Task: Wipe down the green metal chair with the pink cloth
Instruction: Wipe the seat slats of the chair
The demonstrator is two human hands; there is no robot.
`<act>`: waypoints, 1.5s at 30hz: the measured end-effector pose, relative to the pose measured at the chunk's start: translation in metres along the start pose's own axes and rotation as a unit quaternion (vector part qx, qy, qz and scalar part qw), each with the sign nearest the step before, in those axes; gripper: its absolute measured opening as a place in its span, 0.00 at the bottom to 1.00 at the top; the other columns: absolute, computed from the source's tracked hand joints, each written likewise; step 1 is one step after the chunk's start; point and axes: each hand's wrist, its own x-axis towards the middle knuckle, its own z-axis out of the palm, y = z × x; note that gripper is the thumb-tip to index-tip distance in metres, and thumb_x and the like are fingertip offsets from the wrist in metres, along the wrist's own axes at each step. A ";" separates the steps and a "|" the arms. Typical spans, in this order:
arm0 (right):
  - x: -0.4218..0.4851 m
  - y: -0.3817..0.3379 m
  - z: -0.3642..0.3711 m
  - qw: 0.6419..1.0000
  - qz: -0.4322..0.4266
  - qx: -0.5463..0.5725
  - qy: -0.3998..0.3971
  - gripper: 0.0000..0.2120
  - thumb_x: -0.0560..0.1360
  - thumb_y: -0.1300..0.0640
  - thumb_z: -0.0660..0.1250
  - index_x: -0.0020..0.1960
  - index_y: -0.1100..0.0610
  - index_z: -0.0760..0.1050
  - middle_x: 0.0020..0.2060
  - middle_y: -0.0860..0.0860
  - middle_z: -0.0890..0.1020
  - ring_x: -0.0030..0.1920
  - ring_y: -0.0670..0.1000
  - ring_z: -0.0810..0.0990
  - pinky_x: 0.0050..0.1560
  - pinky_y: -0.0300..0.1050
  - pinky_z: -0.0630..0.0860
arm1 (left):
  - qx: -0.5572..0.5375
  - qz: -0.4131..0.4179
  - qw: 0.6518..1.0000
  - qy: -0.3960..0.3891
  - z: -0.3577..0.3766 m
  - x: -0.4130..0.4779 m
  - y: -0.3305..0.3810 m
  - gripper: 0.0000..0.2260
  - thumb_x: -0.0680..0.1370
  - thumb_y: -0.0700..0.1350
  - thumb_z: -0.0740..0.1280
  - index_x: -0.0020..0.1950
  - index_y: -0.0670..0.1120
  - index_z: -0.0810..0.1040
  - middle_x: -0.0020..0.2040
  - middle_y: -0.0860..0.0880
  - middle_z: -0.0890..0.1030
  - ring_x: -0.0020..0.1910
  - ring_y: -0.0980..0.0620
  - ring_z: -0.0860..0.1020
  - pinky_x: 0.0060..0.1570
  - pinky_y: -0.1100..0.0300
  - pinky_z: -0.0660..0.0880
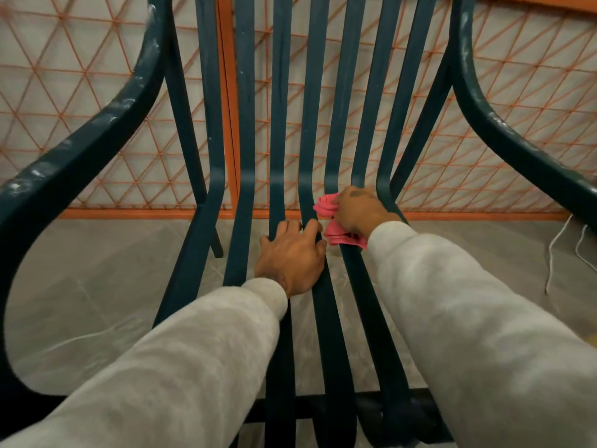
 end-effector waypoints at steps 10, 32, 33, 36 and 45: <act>-0.094 0.017 0.004 0.996 -0.046 -0.073 -0.014 0.18 0.80 0.56 0.60 0.70 0.57 0.68 0.62 0.58 0.73 0.63 0.57 0.72 0.63 0.48 0.70 | 0.006 0.004 1.000 0.011 0.004 0.000 0.000 0.14 0.84 0.57 0.50 0.65 0.54 0.66 0.65 0.48 0.71 0.66 0.46 0.67 0.65 0.37 0.65; -0.099 0.007 -0.016 0.997 -0.010 -0.032 -0.063 0.26 0.77 0.56 0.67 0.73 0.55 0.66 0.65 0.58 0.71 0.66 0.58 0.70 0.66 0.49 0.69 | -0.006 0.014 1.000 0.009 0.002 0.000 -0.001 0.13 0.83 0.53 0.51 0.65 0.54 0.66 0.64 0.47 0.71 0.65 0.46 0.67 0.63 0.39 0.64; -0.085 0.005 -0.017 0.997 -0.010 -0.036 -0.065 0.27 0.77 0.56 0.67 0.74 0.56 0.65 0.66 0.58 0.71 0.67 0.58 0.69 0.67 0.49 0.69 | -0.008 0.014 1.000 0.007 0.001 0.000 -0.001 0.13 0.82 0.54 0.51 0.65 0.54 0.66 0.64 0.47 0.71 0.66 0.46 0.67 0.63 0.38 0.64; -0.056 -0.001 -0.014 0.997 -0.014 -0.036 -0.062 0.27 0.76 0.57 0.67 0.74 0.56 0.66 0.67 0.57 0.72 0.67 0.58 0.70 0.68 0.52 0.70 | -0.007 0.005 1.000 -0.002 0.000 0.001 0.000 0.14 0.83 0.55 0.50 0.66 0.54 0.66 0.66 0.47 0.71 0.68 0.46 0.67 0.65 0.36 0.63; -0.146 0.005 -0.007 0.995 -0.003 -0.072 -0.066 0.22 0.72 0.53 0.72 0.64 0.52 0.72 0.57 0.55 0.77 0.56 0.56 0.76 0.58 0.49 0.75 | -0.004 0.012 1.000 -0.001 0.000 0.000 -0.001 0.14 0.83 0.53 0.51 0.68 0.53 0.65 0.67 0.46 0.71 0.68 0.45 0.66 0.65 0.36 0.63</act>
